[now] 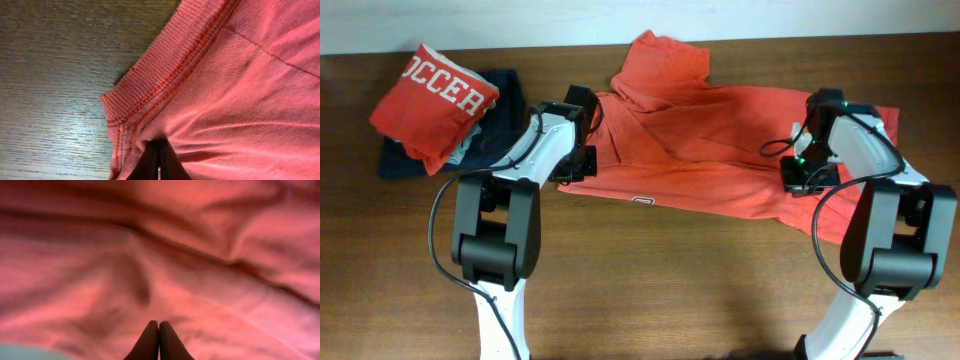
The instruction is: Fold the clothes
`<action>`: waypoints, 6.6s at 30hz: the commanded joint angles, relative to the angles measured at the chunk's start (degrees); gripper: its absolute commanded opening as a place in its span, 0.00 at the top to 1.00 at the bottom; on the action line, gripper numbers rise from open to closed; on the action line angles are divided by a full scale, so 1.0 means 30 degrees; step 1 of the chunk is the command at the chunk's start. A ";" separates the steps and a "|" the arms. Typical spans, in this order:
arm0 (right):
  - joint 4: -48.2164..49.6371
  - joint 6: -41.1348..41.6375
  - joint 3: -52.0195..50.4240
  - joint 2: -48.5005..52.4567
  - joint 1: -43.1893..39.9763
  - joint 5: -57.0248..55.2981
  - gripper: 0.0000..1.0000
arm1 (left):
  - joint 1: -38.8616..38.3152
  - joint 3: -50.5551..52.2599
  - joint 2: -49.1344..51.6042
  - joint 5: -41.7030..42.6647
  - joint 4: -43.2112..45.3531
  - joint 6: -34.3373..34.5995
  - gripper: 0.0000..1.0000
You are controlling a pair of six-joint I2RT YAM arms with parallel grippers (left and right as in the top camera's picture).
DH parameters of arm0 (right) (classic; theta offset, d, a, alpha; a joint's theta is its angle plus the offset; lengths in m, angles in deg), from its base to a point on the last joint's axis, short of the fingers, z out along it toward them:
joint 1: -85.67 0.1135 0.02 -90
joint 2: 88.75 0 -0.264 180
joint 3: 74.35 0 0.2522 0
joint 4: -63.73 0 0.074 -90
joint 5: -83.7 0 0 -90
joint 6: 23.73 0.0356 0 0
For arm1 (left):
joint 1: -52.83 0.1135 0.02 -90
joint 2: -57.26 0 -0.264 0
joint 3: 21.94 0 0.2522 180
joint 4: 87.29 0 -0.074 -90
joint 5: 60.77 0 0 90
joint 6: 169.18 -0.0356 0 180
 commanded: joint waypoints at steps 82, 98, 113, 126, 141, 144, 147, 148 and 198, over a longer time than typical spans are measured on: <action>-0.1588 0.7475 0.3155 -0.0226 -0.8240 -0.0576 0.84 | 0.0168 0.0124 0.0532 -0.0415 -0.0080 0.0051 0.95; 0.0794 0.4641 -0.0131 -0.0226 -1.0768 0.3949 0.41 | 0.0168 0.0124 0.0532 -0.0415 0.0168 0.0051 0.94; 0.3512 0.2637 -0.1027 -0.0226 -1.0754 0.7038 0.55 | 0.0168 0.0124 0.0532 -0.0408 0.0131 0.0051 0.95; 0.6353 0.2055 -0.1020 -0.0226 -1.0812 1.0287 0.50 | 0.0168 0.0124 0.0532 -0.0408 0.0124 0.0051 0.95; 0.6011 0.0007 0.1158 -0.0233 -1.1555 1.6939 0.33 | 0.0168 0.0124 0.0532 -0.0415 0.0146 0.0051 0.94; 0.4233 -0.1399 0.1530 -0.0233 -1.1570 1.6356 0.33 | 0.0168 0.0124 0.0532 -0.0415 0.0197 0.0051 0.94; 0.2215 -0.1435 0.1566 -0.0233 -1.1548 1.4571 0.34 | 0.0168 0.0124 0.0532 -0.0415 0.0291 0.0051 0.93; 0.1275 -0.1428 0.1566 -0.0226 -1.1533 1.3945 0.38 | 0.0168 0.0124 0.0532 -0.0415 0.0306 0.0051 0.91; 0.5042 0.4248 -0.2674 -0.0248 -1.1504 0.8371 0.96 | 0.0168 0.0124 0.0532 -0.0408 0.0386 0.0051 0.90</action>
